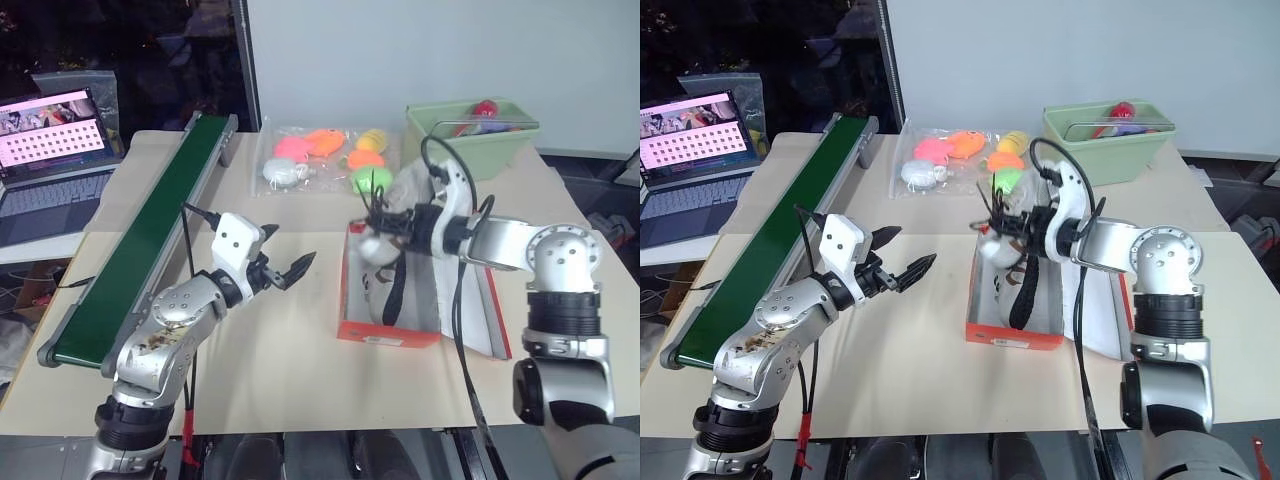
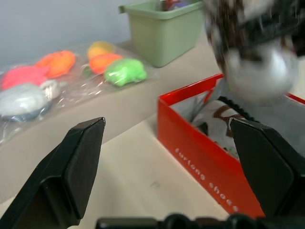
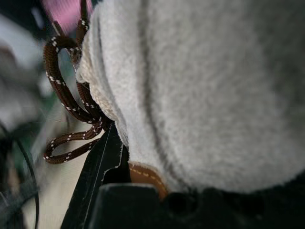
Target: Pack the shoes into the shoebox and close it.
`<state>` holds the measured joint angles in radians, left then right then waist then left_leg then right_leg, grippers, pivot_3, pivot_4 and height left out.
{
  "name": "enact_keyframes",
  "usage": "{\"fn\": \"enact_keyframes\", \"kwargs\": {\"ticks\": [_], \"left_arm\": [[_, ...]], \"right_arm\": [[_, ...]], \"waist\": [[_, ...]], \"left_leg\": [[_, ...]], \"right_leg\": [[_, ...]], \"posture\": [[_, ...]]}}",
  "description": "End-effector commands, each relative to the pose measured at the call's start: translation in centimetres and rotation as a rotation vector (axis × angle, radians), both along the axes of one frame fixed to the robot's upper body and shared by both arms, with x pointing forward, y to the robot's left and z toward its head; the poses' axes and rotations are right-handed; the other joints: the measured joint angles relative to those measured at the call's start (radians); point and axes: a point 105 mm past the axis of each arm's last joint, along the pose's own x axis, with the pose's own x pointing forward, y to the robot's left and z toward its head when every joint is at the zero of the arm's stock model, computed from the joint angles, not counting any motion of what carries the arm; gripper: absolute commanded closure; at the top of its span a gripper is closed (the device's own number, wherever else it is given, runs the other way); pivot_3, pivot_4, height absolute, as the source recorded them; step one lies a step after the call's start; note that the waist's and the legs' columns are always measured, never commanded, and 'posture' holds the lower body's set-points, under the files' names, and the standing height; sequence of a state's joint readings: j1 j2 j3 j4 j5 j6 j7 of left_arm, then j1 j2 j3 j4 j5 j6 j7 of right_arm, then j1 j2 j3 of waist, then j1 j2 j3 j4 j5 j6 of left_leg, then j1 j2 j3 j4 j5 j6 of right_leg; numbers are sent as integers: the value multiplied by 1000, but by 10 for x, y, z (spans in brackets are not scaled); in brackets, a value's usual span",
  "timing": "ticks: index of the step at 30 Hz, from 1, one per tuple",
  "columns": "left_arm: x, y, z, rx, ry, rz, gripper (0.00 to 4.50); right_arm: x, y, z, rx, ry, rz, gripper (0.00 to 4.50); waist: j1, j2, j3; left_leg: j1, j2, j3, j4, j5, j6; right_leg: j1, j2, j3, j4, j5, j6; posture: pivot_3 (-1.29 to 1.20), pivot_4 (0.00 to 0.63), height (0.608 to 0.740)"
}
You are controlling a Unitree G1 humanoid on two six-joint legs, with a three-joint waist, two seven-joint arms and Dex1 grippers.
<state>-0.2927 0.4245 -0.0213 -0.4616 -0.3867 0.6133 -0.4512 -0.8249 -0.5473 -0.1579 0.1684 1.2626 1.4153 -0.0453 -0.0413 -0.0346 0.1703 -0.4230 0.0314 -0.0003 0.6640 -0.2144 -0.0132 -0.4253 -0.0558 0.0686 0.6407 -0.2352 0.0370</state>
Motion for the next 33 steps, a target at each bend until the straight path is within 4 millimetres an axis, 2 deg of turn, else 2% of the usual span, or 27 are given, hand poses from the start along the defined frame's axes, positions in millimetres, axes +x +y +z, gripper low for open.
{"fn": "enact_keyframes", "kwargs": {"ticks": [1,6,8,11,15,18,21,24,27,30,33], "left_arm": [[-2,-6,8,-1,-47,-26,31],[-3,-9,8,-10,-48,-32,31],[-3,-8,9,-13,-48,-24,31],[-3,-7,9,-13,-48,-12,31],[-4,-6,16,-19,-64,-4,31],[-5,-5,17,-17,-67,0,31],[-6,-4,19,-21,-71,8,31],[-5,-3,20,-23,-72,15,31],[-5,-3,21,-31,-70,20,31],[-5,-3,21,-37,-68,21,31],[-5,-5,19,-44,-59,20,31]], "right_arm": [[-15,6,-4,-38,73,112,2510],[-20,10,-31,-127,155,132,2510],[-18,18,-43,-147,179,135,2510],[-15,27,-50,-152,189,146,2510],[-8,30,-69,-196,208,131,2510],[-7,22,-80,-261,205,125,2510],[-6,-6,-88,-374,187,94,2510],[-7,-38,-87,-536,130,105,2510],[-18,-46,-83,-590,129,197,2510],[-30,-39,-81,-592,151,317,2510],[-31,-17,-74,-520,181,399,2510]], "waist": [[-2,0,0],[-2,0,0],[-3,0,0],[-3,0,0],[-1,0,0],[1,0,0],[6,0,0],[26,0,0],[29,0,0],[25,0,0],[2,0,0]], "left_leg": [[0,0,0,0,0,0],[0,0,0,0,0,0],[0,0,0,0,0,0],[0,0,0,0,0,0],[0,0,0,0,0,0],[0,0,0,0,0,0],[1,0,0,0,0,0],[1,-2,-1,0,0,0],[1,-2,0,1,0,0],[1,-1,0,1,0,0],[1,0,0,1,0,0]], "right_leg": [[0,0,0,0,0,0],[0,0,0,0,0,0],[0,0,0,0,0,0],[0,0,0,0,0,0],[0,0,0,0,0,0],[0,0,0,0,0,0],[1,0,0,0,0,0],[2,-1,-1,0,0,1],[2,-2,-1,-1,0,1],[1,-1,0,-1,0,1],[1,1,0,0,0,1]], "posture": [[0,150,729],[0,150,729],[0,150,729],[0,150,729],[0,150,729],[0,150,729],[0,150,729],[0,150,729],[0,150,729],[0,150,729],[0,150,729]]}}
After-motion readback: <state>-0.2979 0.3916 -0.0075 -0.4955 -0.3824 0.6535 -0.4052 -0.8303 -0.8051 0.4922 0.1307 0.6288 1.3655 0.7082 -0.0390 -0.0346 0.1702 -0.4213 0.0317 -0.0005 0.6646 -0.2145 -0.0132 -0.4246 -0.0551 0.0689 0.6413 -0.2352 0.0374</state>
